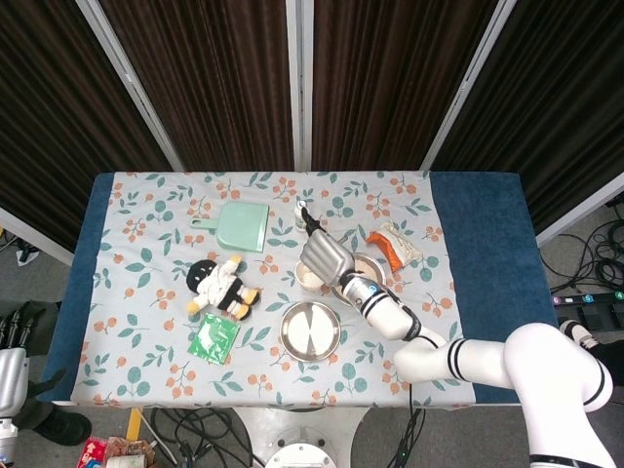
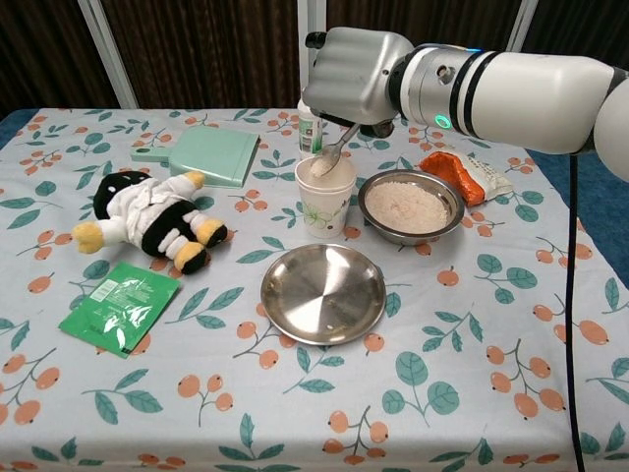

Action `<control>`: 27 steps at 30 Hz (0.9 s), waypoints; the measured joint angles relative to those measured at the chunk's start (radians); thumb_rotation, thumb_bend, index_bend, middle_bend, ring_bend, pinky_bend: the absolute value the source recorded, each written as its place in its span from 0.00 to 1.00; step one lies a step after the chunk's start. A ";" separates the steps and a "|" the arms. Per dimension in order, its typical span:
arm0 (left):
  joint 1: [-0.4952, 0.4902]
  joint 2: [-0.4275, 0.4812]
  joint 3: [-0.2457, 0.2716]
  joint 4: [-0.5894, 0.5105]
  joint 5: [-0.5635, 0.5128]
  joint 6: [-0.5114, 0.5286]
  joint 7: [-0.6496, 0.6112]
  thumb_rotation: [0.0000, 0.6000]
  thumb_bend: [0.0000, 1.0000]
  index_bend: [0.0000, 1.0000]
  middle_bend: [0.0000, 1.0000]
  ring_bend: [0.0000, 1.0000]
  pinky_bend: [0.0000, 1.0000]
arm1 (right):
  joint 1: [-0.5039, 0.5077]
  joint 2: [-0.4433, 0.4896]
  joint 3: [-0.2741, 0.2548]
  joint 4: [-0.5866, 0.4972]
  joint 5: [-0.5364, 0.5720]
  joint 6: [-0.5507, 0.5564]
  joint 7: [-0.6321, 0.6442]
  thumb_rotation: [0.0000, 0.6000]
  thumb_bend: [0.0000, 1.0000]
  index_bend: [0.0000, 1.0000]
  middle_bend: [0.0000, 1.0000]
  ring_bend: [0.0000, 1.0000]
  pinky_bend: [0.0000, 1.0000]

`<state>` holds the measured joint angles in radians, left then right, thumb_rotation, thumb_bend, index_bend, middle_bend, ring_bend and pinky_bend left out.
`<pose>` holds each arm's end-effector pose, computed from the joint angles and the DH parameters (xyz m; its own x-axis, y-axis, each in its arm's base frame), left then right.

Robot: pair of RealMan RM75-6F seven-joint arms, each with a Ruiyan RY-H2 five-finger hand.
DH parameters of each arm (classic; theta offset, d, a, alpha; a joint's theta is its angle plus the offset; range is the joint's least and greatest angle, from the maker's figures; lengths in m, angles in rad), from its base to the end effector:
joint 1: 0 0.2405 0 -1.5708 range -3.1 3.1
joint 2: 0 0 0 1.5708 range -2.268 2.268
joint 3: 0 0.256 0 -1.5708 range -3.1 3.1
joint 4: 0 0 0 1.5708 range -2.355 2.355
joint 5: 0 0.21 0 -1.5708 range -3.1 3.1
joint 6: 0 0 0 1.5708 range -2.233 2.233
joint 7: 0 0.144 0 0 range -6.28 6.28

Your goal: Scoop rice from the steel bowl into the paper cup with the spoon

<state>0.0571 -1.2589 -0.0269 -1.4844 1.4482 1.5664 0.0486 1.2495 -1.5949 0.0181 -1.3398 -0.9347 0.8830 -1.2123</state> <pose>-0.3483 0.1288 0.1355 0.4315 0.0083 0.9021 0.8873 0.1764 -0.4261 -0.0311 -0.3928 -0.0454 0.9050 0.3976 0.1510 0.0919 -0.5294 0.8434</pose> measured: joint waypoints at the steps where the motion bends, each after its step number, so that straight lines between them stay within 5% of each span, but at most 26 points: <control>1: 0.000 0.000 0.000 -0.001 0.000 0.000 0.001 1.00 0.07 0.18 0.12 0.06 0.04 | 0.005 0.002 -0.006 0.003 -0.016 0.000 -0.009 1.00 0.35 0.65 0.61 0.27 0.00; 14: 0.011 -0.002 0.002 -0.002 -0.002 0.009 -0.002 1.00 0.07 0.18 0.12 0.06 0.04 | 0.044 0.024 -0.080 0.033 -0.200 -0.022 -0.124 1.00 0.35 0.65 0.61 0.27 0.00; 27: 0.012 0.000 0.000 -0.004 0.008 0.017 0.001 1.00 0.07 0.18 0.12 0.06 0.04 | -0.004 0.039 -0.051 -0.015 -0.202 0.022 -0.111 1.00 0.35 0.65 0.61 0.27 0.00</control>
<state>0.0687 -1.2586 -0.0267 -1.4887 1.4558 1.5835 0.0494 1.2452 -1.5556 -0.0326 -1.3551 -1.1365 0.9055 -1.3236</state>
